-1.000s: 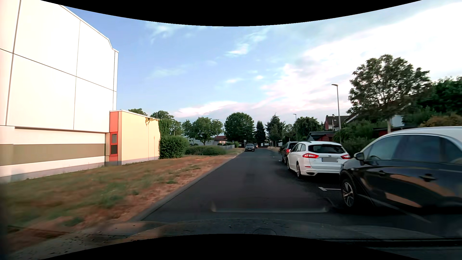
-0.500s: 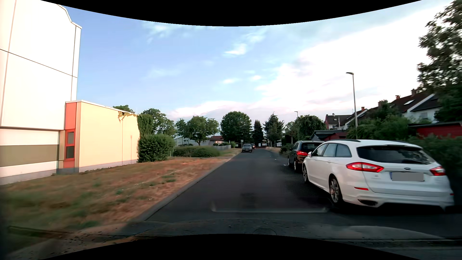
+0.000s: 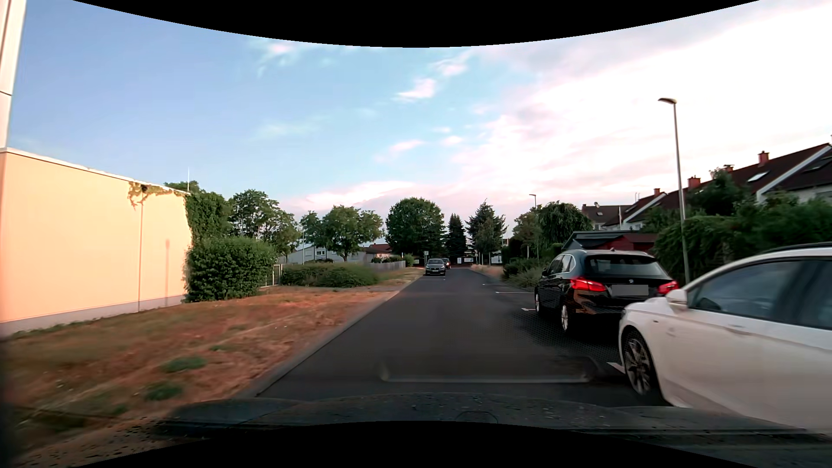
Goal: Follow the waypoints while adhering to traffic rules and regulations
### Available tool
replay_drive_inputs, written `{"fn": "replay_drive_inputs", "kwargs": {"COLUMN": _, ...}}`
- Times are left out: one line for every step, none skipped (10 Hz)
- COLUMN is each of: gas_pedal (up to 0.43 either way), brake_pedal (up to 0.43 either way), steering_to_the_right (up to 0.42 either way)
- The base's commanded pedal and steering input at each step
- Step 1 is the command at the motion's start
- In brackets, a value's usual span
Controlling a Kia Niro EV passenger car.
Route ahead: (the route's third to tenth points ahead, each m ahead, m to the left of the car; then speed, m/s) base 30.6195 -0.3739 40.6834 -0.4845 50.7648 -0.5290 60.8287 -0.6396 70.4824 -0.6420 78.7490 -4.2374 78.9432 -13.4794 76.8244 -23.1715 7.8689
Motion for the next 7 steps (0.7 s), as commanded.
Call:
{"fn": "replay_drive_inputs", "kwargs": {"gas_pedal": 0.039, "brake_pedal": 0.000, "steering_to_the_right": 0.027}}
{"fn": "replay_drive_inputs", "kwargs": {"gas_pedal": 0.039, "brake_pedal": 0.000, "steering_to_the_right": 0.026}}
{"fn": "replay_drive_inputs", "kwargs": {"gas_pedal": 0.039, "brake_pedal": 0.000, "steering_to_the_right": 0.027}}
{"fn": "replay_drive_inputs", "kwargs": {"gas_pedal": 0.039, "brake_pedal": 0.000, "steering_to_the_right": 0.026}}
{"fn": "replay_drive_inputs", "kwargs": {"gas_pedal": 0.039, "brake_pedal": 0.000, "steering_to_the_right": 0.026}}
{"fn": "replay_drive_inputs", "kwargs": {"gas_pedal": 0.039, "brake_pedal": 0.000, "steering_to_the_right": 0.027}}
{"fn": "replay_drive_inputs", "kwargs": {"gas_pedal": 0.039, "brake_pedal": 0.000, "steering_to_the_right": 0.026}}
